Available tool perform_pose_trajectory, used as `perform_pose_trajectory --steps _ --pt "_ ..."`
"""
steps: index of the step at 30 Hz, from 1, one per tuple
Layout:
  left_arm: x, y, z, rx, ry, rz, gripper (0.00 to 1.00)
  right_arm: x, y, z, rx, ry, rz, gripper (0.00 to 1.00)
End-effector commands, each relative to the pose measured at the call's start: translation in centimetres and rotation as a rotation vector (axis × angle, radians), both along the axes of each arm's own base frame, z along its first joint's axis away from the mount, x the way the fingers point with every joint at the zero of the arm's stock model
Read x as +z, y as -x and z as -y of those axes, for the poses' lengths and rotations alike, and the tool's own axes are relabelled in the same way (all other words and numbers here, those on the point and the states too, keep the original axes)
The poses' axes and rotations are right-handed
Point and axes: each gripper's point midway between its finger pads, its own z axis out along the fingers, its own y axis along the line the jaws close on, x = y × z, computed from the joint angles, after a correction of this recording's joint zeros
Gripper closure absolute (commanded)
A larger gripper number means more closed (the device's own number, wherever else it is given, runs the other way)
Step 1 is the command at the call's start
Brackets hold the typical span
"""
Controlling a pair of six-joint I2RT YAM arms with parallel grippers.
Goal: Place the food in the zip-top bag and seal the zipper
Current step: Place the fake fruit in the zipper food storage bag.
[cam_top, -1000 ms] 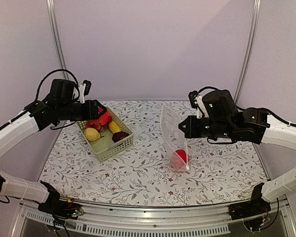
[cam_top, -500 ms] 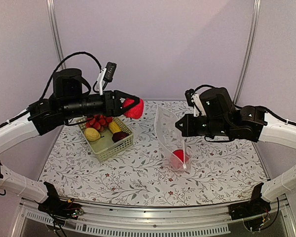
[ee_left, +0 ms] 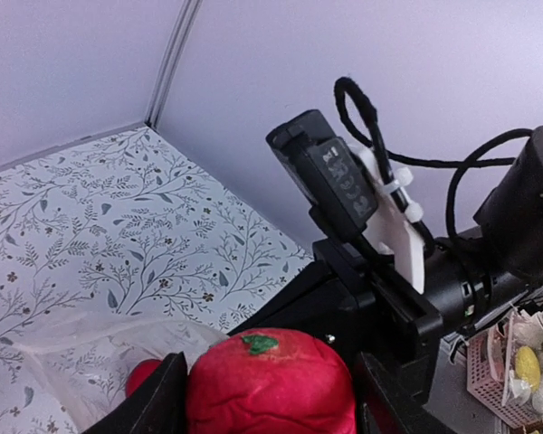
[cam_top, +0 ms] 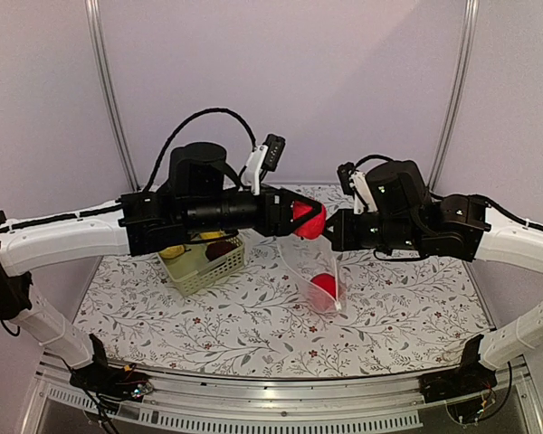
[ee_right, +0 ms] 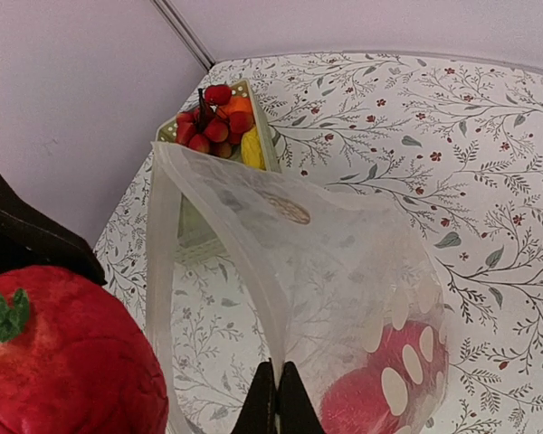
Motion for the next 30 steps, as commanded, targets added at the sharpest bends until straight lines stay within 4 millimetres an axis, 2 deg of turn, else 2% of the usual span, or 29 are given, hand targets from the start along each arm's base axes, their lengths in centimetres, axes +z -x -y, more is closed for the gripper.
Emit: perform_pose_trajectory --steps 1,3,9,16,23,25,30 --pt "-2.0 -0.8 0.0 0.065 -0.117 0.033 0.40 1.9 0.1 0.3 -0.015 -0.044 0.037 1.00" --pt "-2.9 -0.5 0.0 0.056 -0.150 0.032 0.40 2.2 0.0 0.7 -0.027 -0.046 0.047 1.00" --pt "-5.6 -1.2 -0.4 0.125 -0.281 0.047 0.40 2.5 0.1 1.1 -0.032 -0.047 0.060 1.00" --pt "-7.1 -1.9 0.1 0.162 -0.394 0.067 0.34 2.5 0.2 1.3 -0.027 -0.041 0.064 1.00" --pt "-7.3 -2.0 0.4 0.154 -0.421 0.073 0.10 2.6 0.4 2.1 -0.037 -0.042 0.079 1.00" --pt "-7.1 -2.0 0.4 0.153 -0.417 0.072 0.06 2.8 0.5 2.3 -0.037 -0.042 0.087 1.00" --pt "-5.9 -1.5 0.7 0.124 -0.378 0.075 0.05 2.7 0.5 2.6 -0.039 -0.029 0.093 1.00"
